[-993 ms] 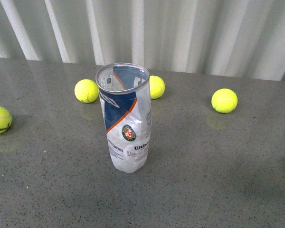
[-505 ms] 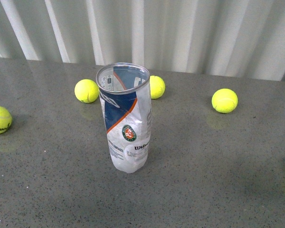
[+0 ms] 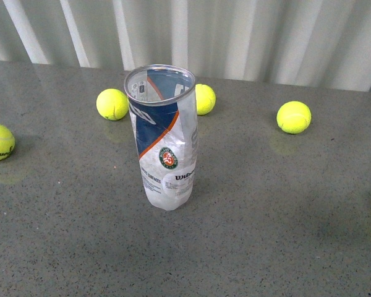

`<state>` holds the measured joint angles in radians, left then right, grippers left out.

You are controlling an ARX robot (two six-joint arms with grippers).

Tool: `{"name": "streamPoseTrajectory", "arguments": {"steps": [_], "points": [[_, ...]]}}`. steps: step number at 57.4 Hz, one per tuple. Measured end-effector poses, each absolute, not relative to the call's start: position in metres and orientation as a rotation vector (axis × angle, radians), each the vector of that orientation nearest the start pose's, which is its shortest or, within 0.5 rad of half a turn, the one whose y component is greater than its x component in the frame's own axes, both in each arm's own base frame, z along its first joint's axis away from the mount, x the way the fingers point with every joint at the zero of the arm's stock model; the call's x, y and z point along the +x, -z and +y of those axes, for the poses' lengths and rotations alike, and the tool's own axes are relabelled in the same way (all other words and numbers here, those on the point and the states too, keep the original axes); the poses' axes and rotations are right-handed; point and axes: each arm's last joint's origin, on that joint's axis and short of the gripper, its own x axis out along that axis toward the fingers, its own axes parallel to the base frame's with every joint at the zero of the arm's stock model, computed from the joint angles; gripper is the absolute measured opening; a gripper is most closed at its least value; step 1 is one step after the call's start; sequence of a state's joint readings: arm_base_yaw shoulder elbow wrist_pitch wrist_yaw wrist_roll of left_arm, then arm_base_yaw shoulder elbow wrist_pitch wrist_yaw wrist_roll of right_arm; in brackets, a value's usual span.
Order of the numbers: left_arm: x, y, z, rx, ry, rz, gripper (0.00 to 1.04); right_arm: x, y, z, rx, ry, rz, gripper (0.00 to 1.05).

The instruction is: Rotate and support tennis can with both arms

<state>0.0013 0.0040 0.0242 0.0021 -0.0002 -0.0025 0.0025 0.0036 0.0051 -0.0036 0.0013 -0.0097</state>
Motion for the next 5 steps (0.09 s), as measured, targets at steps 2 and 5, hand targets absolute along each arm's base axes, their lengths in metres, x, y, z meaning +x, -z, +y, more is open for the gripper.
{"name": "streamPoseTrajectory", "arguments": {"steps": [2, 5], "points": [[0.0964, -0.1717, 0.0001, -0.002, -0.001, -0.022, 0.98, 0.0976, -0.1646, 0.0002, -0.01, -0.001, 0.002, 0.98], [0.0964, -0.1717, 0.0001, -0.002, -0.001, -0.022, 0.98, 0.0976, -0.1646, 0.0002, -0.01, -0.001, 0.002, 0.98]]}}
